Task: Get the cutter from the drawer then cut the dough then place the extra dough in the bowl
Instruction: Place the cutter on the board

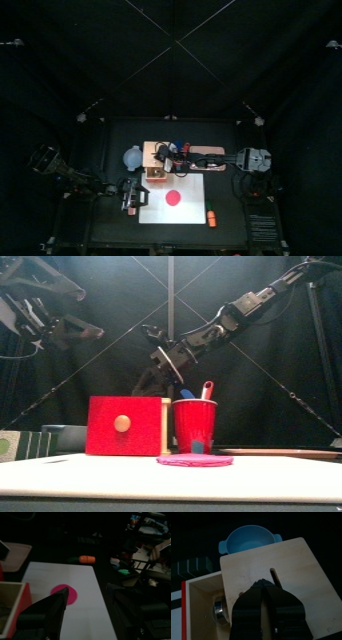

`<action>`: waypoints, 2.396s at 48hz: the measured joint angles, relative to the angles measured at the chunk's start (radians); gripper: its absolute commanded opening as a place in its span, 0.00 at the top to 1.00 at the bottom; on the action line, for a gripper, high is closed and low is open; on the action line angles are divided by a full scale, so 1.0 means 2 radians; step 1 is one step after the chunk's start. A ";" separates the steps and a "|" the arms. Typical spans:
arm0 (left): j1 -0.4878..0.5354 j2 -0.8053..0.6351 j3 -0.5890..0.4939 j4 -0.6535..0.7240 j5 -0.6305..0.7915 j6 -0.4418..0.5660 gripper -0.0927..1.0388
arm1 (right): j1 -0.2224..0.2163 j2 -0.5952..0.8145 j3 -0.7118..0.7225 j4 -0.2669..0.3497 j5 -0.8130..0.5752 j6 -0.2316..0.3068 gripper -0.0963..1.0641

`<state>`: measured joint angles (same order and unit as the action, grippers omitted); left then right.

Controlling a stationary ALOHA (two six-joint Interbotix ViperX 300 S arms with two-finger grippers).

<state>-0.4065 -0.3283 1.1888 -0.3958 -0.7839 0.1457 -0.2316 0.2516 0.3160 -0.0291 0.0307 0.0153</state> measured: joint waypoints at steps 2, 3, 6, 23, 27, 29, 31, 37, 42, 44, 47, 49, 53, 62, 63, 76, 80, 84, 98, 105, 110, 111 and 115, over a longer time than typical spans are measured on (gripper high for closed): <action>0.005 -0.010 0.005 0.004 -0.002 0.015 0.09 | 0.002 -0.003 -0.002 0.002 0.007 0.000 0.73; 0.008 -0.015 0.005 0.005 -0.002 0.019 0.09 | 0.004 -0.005 -0.004 0.003 0.011 0.000 0.71; 0.012 -0.026 0.009 0.005 -0.003 0.031 0.08 | 0.009 -0.012 -0.005 0.005 0.020 0.000 0.64; 0.015 -0.111 0.028 0.022 -0.005 0.057 0.08 | 0.047 -0.040 -0.008 0.004 0.081 -0.001 0.32; 0.021 -0.123 0.035 0.028 -0.005 0.059 0.08 | 0.052 -0.040 -0.008 0.003 0.096 -0.003 0.30; 0.027 -0.127 0.039 0.031 -0.005 0.061 0.08 | 0.054 -0.039 -0.009 0.001 0.100 0.000 0.29; 0.035 -0.130 0.041 0.036 -0.005 0.061 0.08 | 0.054 -0.040 -0.012 -0.002 0.104 -0.001 0.28; 0.054 -0.133 0.045 0.051 -0.005 0.063 0.08 | 0.054 -0.040 -0.019 -0.007 0.111 0.000 0.27; 0.064 -0.133 0.048 0.054 -0.005 0.063 0.08 | 0.053 -0.036 -0.026 -0.011 0.122 0.000 0.28; 0.064 -0.133 0.050 0.054 -0.005 0.062 0.08 | 0.052 -0.031 -0.029 -0.012 0.127 0.000 0.28; 0.065 -0.134 0.051 0.055 -0.005 0.063 0.08 | 0.052 -0.024 -0.033 -0.012 0.133 0.000 0.28; 0.066 -0.133 0.054 0.055 -0.005 0.063 0.08 | 0.052 -0.018 -0.036 -0.014 0.139 -0.001 0.28; 0.069 -0.134 0.059 0.056 -0.005 0.064 0.08 | 0.052 -0.010 -0.041 -0.019 0.146 -0.002 0.28; 0.086 -0.134 0.068 0.055 -0.005 0.064 0.09 | 0.053 0.004 -0.052 -0.038 0.153 -0.003 0.28; 0.086 -0.134 0.069 0.055 -0.006 0.063 0.09 | 0.053 0.005 -0.053 -0.040 0.153 -0.003 0.28; 0.086 -0.134 0.068 0.056 -0.006 0.063 0.09 | 0.055 0.021 -0.067 -0.054 0.172 0.000 0.28; 0.086 -0.134 0.068 0.056 -0.006 0.063 0.09 | 0.056 0.026 -0.071 -0.058 0.174 -0.001 0.28; 0.086 -0.134 0.068 0.055 -0.006 0.063 0.09 | 0.056 0.031 -0.076 -0.060 0.177 0.000 0.28; 0.086 -0.134 0.069 0.056 -0.006 0.063 0.09 | 0.056 0.042 -0.094 -0.061 0.202 -0.001 0.31; 0.086 -0.134 0.068 0.056 -0.006 0.063 0.09 | 0.056 0.047 -0.095 -0.061 0.214 -0.001 0.42; 0.087 -0.134 0.069 0.056 -0.006 0.063 0.09 | 0.055 0.048 -0.095 -0.061 0.216 -0.001 0.47; 0.086 -0.134 0.068 0.055 -0.006 0.063 0.09 | 0.055 0.048 -0.095 -0.061 0.216 -0.001 0.48; 0.086 -0.134 0.069 0.055 -0.005 0.063 0.09 | 0.055 0.048 -0.095 -0.059 0.216 -0.001 0.48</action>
<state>-0.2347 -0.5967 1.3269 -0.2853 -0.7946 0.2715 -0.1212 0.3482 0.1258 -0.1473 0.4617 0.0138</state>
